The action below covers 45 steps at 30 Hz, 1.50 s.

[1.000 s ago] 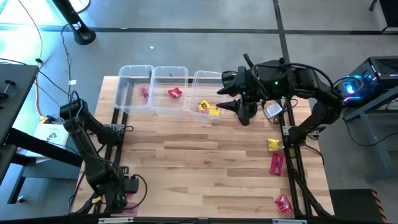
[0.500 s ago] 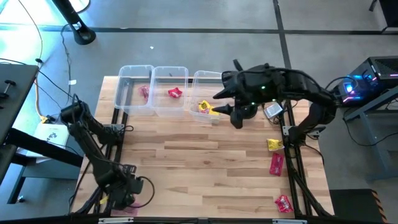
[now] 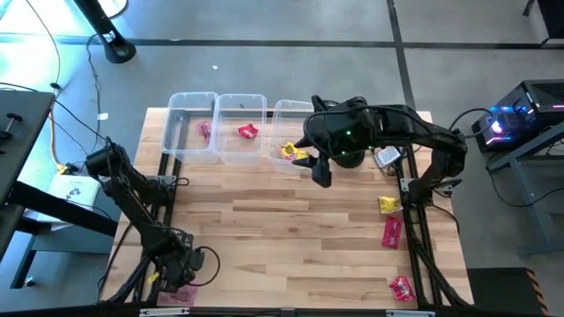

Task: Sort candy
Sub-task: Put the red candy wrapper into the middle transparent bin

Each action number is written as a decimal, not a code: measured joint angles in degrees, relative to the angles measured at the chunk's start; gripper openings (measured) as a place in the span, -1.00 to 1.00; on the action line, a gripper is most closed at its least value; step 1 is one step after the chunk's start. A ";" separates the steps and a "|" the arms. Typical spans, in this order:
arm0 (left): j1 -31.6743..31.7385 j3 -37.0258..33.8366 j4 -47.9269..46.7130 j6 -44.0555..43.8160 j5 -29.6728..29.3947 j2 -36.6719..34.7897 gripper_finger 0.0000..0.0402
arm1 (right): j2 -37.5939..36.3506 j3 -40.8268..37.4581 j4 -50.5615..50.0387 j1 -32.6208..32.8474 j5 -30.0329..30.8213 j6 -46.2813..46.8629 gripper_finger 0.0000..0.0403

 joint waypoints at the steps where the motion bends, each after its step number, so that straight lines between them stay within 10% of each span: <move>1: 0.00 -0.47 0.16 -0.11 0.45 0.00 -0.02 | 0.00 0.00 -0.05 0.00 0.01 0.00 0.04; 9: 1.45 -3.02 2.37 -0.55 3.57 -0.09 -0.90 | 0.00 0.00 -0.36 0.00 0.01 1.07 0.04; 17: 9.78 3.48 -4.03 4.80 -0.37 -6.64 -0.97 | 0.00 0.00 -0.51 0.01 0.01 1.49 0.04; 24: 22.87 18.93 -26.25 20.04 -30.06 -18.84 -0.99 | 0.00 0.00 -0.49 0.00 -0.01 2.36 0.04; 29: 37.87 24.51 -24.06 32.87 -51.40 -24.66 -0.99 | -0.02 0.00 0.08 0.02 -0.01 2.82 0.04; 35: 57.81 24.48 -11.35 52.49 -47.47 -23.43 -0.99 | -0.02 0.00 2.04 0.02 -0.01 3.89 0.04; 45: 77.97 24.41 -4.80 60.19 -43.29 -8.32 -0.78 | -0.04 0.00 3.34 0.50 0.01 7.69 0.04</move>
